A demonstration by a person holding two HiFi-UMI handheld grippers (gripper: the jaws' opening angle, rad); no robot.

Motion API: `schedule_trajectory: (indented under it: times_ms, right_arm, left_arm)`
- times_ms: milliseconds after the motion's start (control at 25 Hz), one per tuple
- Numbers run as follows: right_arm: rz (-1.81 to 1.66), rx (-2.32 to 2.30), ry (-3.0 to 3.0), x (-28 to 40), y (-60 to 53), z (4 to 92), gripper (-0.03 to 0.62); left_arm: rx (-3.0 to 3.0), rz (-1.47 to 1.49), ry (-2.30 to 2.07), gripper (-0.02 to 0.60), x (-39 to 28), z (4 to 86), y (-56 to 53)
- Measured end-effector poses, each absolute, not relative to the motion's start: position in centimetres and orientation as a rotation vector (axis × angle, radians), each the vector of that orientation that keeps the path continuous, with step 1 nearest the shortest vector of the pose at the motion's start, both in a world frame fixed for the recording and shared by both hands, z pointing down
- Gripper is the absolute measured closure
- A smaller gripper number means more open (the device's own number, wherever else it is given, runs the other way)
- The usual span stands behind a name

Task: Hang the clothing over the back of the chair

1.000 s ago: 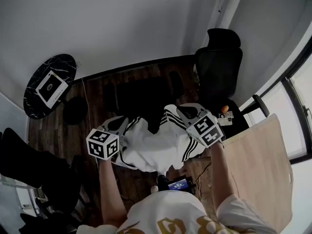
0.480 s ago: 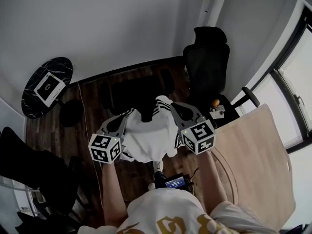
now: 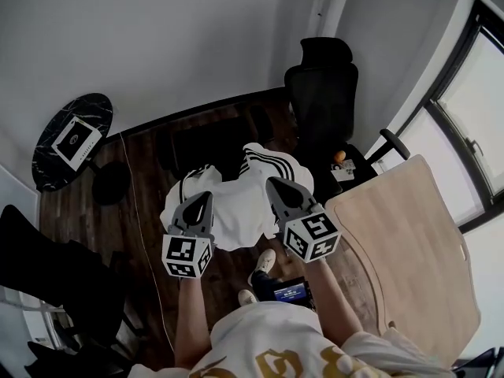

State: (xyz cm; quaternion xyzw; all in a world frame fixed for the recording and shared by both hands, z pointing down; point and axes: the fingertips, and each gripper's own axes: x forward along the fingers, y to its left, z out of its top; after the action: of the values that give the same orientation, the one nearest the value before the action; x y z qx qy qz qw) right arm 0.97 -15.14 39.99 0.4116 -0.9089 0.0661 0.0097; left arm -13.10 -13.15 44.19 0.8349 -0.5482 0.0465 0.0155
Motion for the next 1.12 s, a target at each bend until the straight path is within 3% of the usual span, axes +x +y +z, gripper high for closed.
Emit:
schedule_trajectory:
  times_ms: [1120]
  right_arm:
    - [0.132,1.335,-2.675,2.5,-12.7,43.3,0.583]
  left_arm:
    - [2.451,0.148,-1.750,0.561,-13.4,46.7,-11.1]
